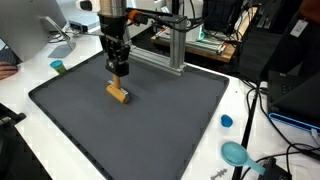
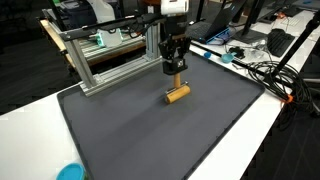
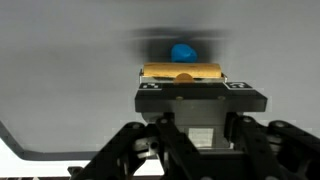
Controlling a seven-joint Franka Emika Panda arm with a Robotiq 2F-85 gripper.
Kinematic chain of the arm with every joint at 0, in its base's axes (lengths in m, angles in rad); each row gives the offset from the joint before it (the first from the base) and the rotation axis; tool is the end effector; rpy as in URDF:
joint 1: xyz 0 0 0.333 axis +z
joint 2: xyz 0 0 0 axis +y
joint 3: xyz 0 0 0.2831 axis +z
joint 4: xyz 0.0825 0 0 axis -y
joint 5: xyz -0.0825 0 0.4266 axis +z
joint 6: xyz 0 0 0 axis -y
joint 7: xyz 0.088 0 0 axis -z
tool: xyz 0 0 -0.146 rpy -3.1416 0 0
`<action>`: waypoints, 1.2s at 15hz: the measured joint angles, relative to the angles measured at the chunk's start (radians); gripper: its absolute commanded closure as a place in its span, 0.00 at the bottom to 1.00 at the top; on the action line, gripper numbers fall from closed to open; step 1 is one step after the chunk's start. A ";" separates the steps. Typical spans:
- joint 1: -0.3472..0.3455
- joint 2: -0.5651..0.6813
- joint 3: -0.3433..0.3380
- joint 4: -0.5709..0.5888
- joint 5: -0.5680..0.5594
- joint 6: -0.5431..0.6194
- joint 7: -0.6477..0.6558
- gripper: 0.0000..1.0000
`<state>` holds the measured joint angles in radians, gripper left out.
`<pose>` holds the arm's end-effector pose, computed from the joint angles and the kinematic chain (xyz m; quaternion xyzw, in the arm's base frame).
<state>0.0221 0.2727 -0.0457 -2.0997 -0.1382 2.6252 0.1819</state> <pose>0.6332 -0.0147 0.2151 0.9899 -0.0449 0.1289 0.0373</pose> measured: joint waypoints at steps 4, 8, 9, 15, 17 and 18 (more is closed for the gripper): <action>-0.002 0.003 0.007 0.001 0.039 0.024 -0.013 0.78; -0.009 -0.003 0.040 -0.012 0.147 0.130 -0.062 0.78; -0.009 -0.010 0.046 -0.017 0.158 0.154 -0.070 0.78; 0.014 -0.079 -0.021 -0.062 -0.028 0.089 -0.021 0.78; 0.013 -0.088 -0.030 -0.073 -0.059 0.035 -0.019 0.78; 0.013 -0.089 -0.028 -0.076 -0.057 0.017 -0.025 0.78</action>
<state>0.0349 0.1834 -0.0736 -2.1760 -0.1956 2.6424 0.1571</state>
